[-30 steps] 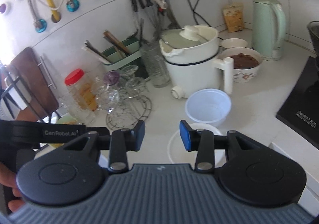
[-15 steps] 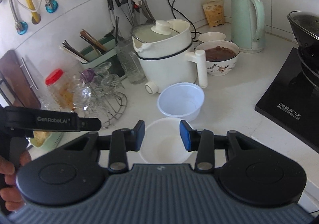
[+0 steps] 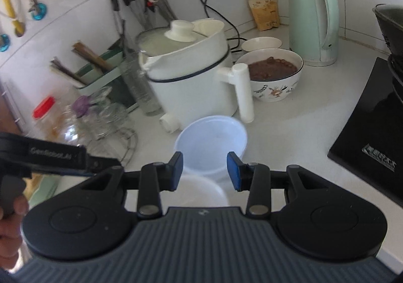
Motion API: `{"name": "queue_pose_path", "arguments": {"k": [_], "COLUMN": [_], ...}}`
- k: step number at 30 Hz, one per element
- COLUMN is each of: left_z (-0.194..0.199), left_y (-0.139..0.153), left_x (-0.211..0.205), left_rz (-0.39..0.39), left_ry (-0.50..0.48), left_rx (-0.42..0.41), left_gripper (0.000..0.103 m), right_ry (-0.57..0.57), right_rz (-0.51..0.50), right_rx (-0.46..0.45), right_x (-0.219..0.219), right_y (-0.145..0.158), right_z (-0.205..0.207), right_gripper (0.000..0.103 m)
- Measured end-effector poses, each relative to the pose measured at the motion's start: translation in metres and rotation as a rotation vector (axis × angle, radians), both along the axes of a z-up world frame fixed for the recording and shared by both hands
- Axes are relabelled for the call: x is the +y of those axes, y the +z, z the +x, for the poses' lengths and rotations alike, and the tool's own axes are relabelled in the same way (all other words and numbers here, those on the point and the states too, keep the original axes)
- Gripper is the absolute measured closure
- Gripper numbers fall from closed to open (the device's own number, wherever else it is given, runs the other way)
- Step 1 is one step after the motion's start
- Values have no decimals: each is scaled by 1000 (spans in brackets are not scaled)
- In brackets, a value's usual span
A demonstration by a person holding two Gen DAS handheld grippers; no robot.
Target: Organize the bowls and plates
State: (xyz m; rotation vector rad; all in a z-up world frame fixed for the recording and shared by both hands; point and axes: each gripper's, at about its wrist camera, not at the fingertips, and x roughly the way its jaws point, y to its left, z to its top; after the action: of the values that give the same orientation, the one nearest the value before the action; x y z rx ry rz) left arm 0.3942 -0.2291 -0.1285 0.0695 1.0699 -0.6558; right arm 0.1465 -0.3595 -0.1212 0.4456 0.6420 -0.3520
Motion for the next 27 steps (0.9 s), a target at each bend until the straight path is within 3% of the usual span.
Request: {"name": "queue_pose_path", "arguments": {"k": [8,11,17,27], "left_z": [41,60,70,81], "left_y": [-30,-39,-52,-67], "left_x": [-38,-45,-63,-60], "left_rz": [16,-2,34,11], "left_ry": [-57,-75,-121,-75], "left_rx": [46,106,86,131], "left_gripper": [39,39,39,40], "right_ry": [-57,-65,-70,-105], "right_rz": [73,94,87,62], "right_rx": [51,59,76,90], "right_x": [-29,-32,-33,-34], "right_y": [-30,-37,-46,-47], "right_z": [35,45,61,67], "right_gripper": [62,62,63,63]}}
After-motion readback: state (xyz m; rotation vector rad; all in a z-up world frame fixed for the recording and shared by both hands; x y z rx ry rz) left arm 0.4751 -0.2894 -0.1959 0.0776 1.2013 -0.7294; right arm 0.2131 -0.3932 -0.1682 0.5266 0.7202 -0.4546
